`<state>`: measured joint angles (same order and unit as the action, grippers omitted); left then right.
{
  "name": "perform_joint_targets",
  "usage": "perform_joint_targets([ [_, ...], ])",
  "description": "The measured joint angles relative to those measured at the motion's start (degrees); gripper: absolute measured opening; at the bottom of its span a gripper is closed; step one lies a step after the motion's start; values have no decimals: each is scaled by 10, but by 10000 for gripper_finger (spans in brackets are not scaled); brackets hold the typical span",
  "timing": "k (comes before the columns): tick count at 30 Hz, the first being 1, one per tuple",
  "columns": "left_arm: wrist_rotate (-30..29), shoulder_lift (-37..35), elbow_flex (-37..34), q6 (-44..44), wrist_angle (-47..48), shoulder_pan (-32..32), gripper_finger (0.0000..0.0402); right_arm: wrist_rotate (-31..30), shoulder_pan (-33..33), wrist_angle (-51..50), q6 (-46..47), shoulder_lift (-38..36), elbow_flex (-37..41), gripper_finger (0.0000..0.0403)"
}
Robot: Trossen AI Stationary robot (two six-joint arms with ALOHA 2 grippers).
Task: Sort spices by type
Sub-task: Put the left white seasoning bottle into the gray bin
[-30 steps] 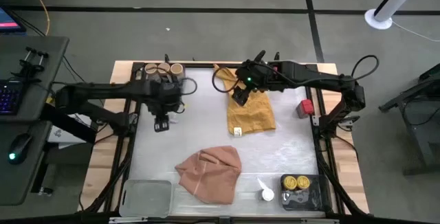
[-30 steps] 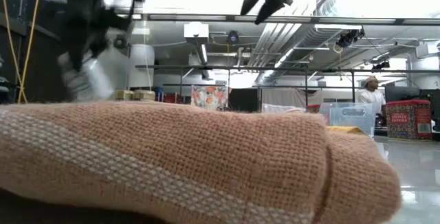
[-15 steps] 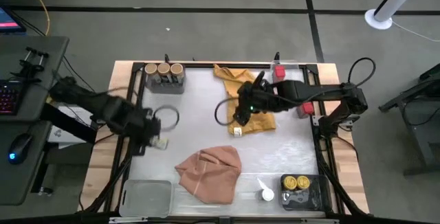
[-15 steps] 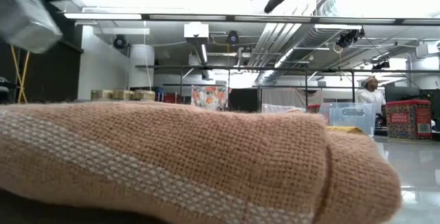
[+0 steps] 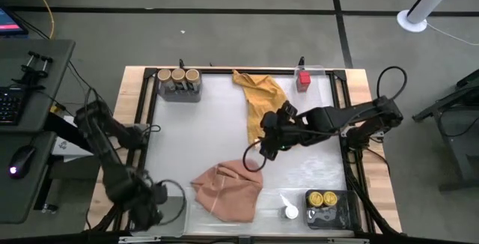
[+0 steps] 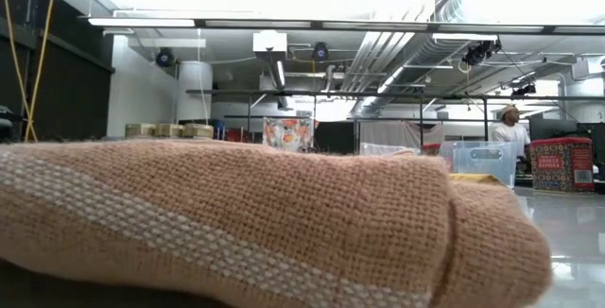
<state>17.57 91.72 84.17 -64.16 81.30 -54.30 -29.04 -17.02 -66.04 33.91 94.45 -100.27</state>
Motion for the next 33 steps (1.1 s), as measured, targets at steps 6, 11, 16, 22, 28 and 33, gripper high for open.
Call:
perform_joint_targets([
  [6, 51, 49, -12, 4, -1, -34, 162, -29, -21, 1, 8, 0, 0, 312],
  [11, 52, 82, -31, 81, -9, -22, 162, -39, -19, 9, 8, 0, 0, 312],
  [16, 56, 91, -70, 121, -25, -20, 162, -39, -16, 9, 12, 0, 0, 312],
  [22, 74, 88, -105, 140, -45, -14, 162, -39, -16, 9, 14, 0, 0, 312],
  [28, 72, 87, -104, 164, -77, -14, 233, -42, -13, 10, 21, 0, 0, 312],
  [33, 54, 87, -103, 163, -77, -14, 281, -42, -13, 10, 21, 0, 0, 312],
])
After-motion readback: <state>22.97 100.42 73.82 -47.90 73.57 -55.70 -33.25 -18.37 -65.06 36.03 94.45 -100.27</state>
